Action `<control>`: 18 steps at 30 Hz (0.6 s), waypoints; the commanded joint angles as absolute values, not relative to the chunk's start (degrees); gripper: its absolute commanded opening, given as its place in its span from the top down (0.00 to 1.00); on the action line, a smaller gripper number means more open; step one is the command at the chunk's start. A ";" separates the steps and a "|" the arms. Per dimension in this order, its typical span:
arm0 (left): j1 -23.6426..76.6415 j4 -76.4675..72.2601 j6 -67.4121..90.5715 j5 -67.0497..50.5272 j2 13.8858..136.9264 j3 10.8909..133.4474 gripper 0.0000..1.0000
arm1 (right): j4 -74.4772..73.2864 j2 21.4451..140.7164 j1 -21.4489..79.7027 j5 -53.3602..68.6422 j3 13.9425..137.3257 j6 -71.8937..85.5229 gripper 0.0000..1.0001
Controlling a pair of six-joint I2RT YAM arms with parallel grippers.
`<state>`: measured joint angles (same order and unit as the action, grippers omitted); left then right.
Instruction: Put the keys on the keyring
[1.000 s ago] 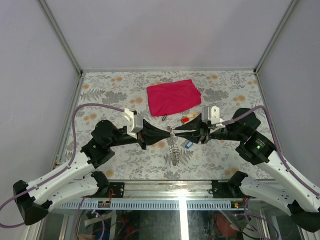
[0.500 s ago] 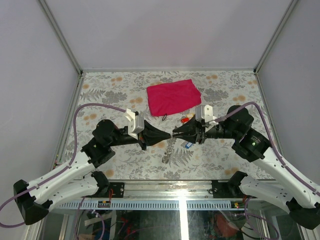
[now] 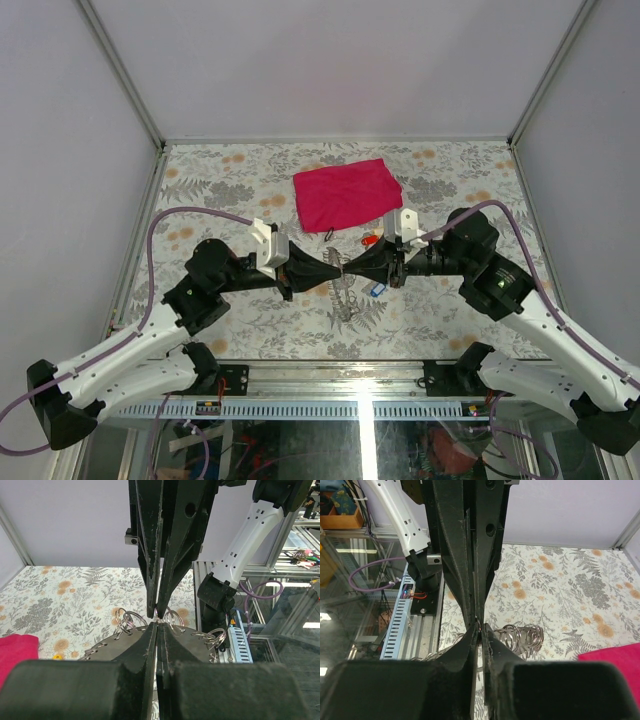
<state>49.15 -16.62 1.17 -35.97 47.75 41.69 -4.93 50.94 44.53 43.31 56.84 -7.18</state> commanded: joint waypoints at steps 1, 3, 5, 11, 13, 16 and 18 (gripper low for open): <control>49.54 -19.23 0.00 -36.34 46.59 43.66 1.00 | -4.80 51.42 44.67 45.33 58.55 -7.44 0.95; 49.54 -19.22 -0.01 -36.10 46.49 43.56 1.00 | -5.17 51.46 44.74 45.37 58.54 -7.71 1.00; 49.53 -19.17 0.00 -35.90 46.37 43.54 1.00 | -5.20 51.15 44.64 45.34 58.37 -7.82 1.00; 49.53 -19.47 1.23 -34.92 46.44 43.41 0.86 | 0.90 48.90 44.67 45.16 56.04 -3.74 1.00; 49.49 -20.08 2.30 -34.82 46.10 43.28 0.77 | 5.11 48.23 44.71 45.64 54.66 -0.72 1.00; 49.48 -20.79 4.17 -34.84 44.41 43.23 0.69 | 13.02 47.06 44.67 45.79 52.32 4.54 1.00; 49.51 -21.12 5.31 -34.40 42.56 42.86 0.68 | 19.35 46.18 44.72 45.44 50.16 9.01 1.00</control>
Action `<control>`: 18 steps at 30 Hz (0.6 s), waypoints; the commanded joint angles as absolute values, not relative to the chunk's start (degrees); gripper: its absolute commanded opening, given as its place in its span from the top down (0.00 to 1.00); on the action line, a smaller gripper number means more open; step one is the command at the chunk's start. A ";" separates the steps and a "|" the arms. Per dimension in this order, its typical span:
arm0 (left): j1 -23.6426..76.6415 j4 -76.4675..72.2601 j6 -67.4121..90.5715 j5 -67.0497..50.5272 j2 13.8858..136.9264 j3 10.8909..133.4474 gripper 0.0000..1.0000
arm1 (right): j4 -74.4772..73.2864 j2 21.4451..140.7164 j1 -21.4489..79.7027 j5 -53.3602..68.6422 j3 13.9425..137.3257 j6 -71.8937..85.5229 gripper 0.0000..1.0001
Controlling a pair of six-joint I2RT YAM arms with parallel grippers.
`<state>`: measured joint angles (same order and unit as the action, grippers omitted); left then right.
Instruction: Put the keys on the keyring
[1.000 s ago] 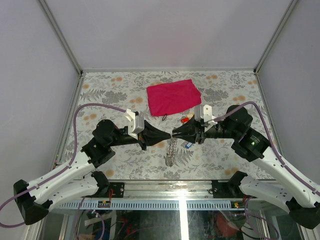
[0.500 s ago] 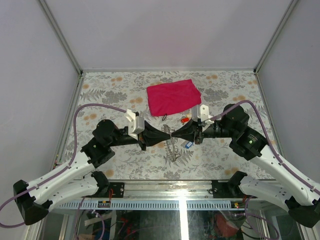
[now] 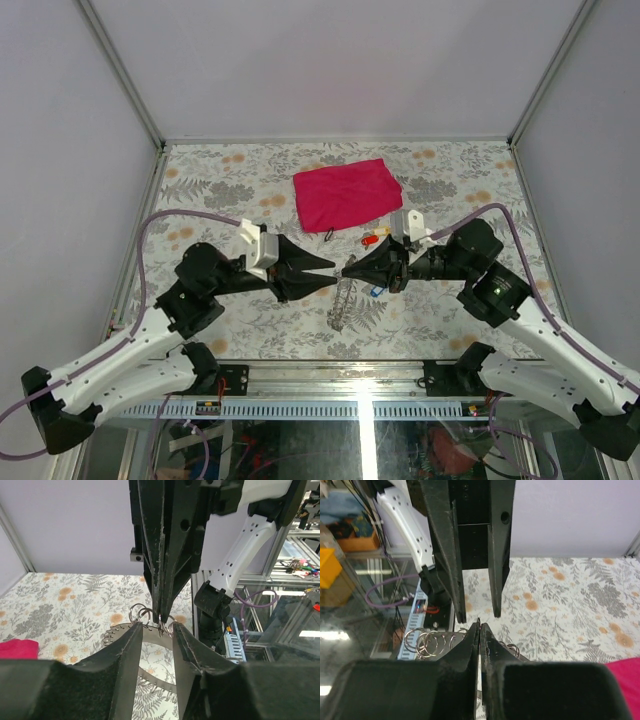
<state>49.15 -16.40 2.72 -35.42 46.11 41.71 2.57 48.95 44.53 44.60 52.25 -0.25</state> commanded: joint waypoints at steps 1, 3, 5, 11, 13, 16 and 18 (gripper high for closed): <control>49.49 -21.44 5.87 -34.14 41.46 42.50 0.67 | 22.47 45.80 44.69 45.02 49.04 11.22 1.00; 49.54 -21.93 6.97 -33.27 39.54 41.99 0.66 | 28.35 45.29 44.71 44.30 47.08 14.90 1.00; 49.57 -22.14 8.05 -32.66 38.18 41.84 0.65 | 33.48 45.08 44.73 43.79 45.42 17.67 1.00; 49.55 -23.50 10.11 -32.02 36.91 42.14 0.64 | 48.91 45.22 44.69 40.62 40.31 23.12 1.00; 49.49 -24.55 10.66 -31.85 37.07 42.21 0.64 | 54.19 45.76 44.73 39.48 38.93 25.59 1.00; 49.48 -26.25 11.45 -31.44 37.57 42.32 0.63 | 60.88 46.76 44.72 37.68 37.65 28.10 1.00; 49.53 -26.74 11.64 -30.96 38.07 42.58 0.62 | 64.62 47.49 44.69 36.39 36.82 29.33 1.00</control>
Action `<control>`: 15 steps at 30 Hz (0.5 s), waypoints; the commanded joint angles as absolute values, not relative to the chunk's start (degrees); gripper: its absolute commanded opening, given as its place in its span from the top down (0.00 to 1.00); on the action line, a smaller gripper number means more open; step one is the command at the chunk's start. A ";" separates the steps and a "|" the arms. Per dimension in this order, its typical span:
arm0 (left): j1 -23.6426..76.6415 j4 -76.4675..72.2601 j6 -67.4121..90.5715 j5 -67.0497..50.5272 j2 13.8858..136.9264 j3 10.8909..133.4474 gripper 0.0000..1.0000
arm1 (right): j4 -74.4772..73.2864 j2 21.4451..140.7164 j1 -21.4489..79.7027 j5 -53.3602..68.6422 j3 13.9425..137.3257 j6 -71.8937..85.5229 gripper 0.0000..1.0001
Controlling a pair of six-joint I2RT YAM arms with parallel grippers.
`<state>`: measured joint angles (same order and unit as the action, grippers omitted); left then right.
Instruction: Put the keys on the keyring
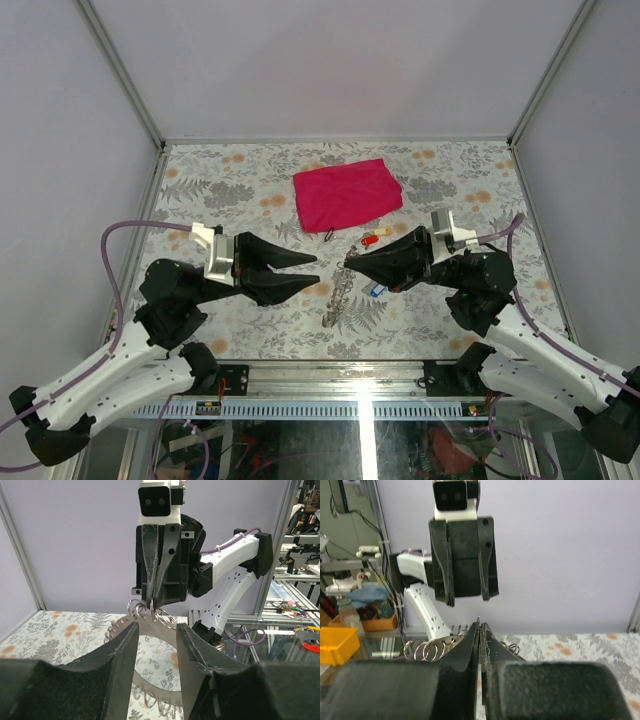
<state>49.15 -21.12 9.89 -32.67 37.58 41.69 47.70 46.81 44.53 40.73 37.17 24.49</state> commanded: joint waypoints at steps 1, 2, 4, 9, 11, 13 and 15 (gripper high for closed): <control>49.49 -26.94 11.85 -30.53 38.44 42.67 0.61 | 66.33 47.85 44.72 36.04 36.56 29.82 1.00; 49.48 -27.16 12.20 -29.99 38.67 42.91 0.60 | 67.86 48.29 44.71 35.82 36.30 30.34 1.00; 49.52 -27.41 12.68 -29.59 39.41 43.30 0.59 | 70.40 49.12 44.71 35.69 36.00 31.25 1.00; 49.51 -26.37 14.93 -24.44 40.72 44.34 0.52 | 72.16 50.35 44.71 35.78 36.08 32.17 1.00; 49.48 -24.48 16.46 -20.40 40.80 45.09 0.48 | 70.90 50.09 44.69 35.38 36.12 31.30 1.00; 49.50 -21.70 18.73 -16.13 40.94 46.22 0.44 | 67.96 49.45 44.68 34.96 36.37 29.58 1.00; 49.48 -17.92 18.96 -13.70 41.31 47.92 0.42 | 65.37 48.63 44.72 34.37 36.43 27.87 1.00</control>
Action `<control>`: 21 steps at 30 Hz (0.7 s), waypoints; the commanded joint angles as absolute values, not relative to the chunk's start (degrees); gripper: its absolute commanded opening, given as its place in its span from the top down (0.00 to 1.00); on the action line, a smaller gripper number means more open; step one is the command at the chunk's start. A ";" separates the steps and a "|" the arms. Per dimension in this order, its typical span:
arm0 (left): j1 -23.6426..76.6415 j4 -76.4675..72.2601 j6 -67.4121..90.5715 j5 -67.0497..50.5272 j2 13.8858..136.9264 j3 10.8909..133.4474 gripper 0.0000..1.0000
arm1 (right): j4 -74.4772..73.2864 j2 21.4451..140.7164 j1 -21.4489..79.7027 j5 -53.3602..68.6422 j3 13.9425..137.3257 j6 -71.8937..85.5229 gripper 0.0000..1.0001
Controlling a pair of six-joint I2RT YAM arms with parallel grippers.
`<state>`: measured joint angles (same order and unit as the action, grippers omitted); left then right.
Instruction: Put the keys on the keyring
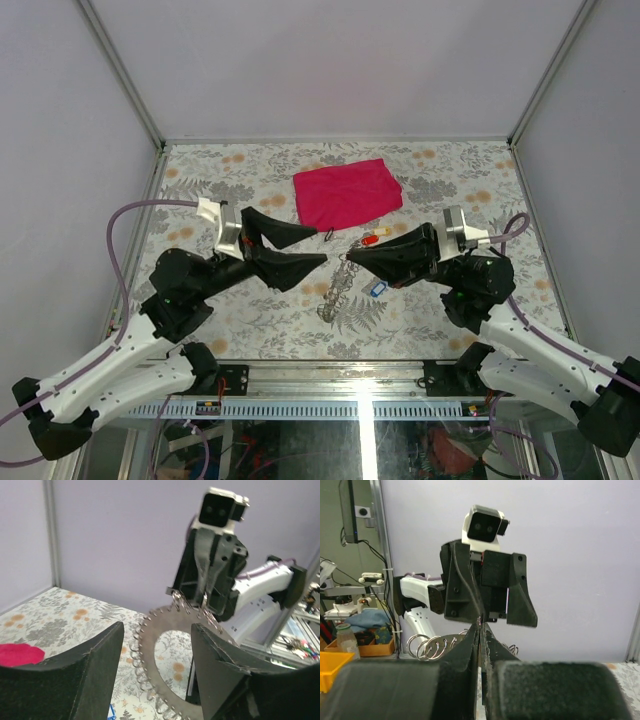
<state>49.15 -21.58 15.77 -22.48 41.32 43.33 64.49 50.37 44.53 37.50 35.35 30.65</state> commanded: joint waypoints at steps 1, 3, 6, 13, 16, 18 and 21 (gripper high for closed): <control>49.48 -15.65 18.43 -13.70 41.70 48.99 0.38 | 64.30 48.27 44.71 34.09 36.47 27.02 1.00; 49.53 -11.71 17.54 -14.01 42.57 51.15 0.31 | 62.71 47.82 44.67 33.93 36.52 25.73 1.00; 49.54 -8.30 14.76 -17.80 43.62 52.97 0.29 | 61.77 47.71 44.67 34.38 36.62 24.03 1.00; 49.50 -6.18 9.32 -26.96 44.06 55.27 0.43 | 61.89 49.00 44.69 36.49 38.11 22.76 1.00; 49.48 -7.50 7.68 -30.27 44.03 55.03 0.50 | 64.21 49.51 44.74 35.47 37.67 23.06 1.00; 49.49 -8.39 6.80 -32.00 44.28 55.02 0.54 | 64.74 50.00 44.66 35.61 37.79 23.58 1.00; 49.53 -9.14 5.64 -33.58 45.04 55.15 0.60 | 67.19 50.88 44.72 36.68 37.84 25.05 1.00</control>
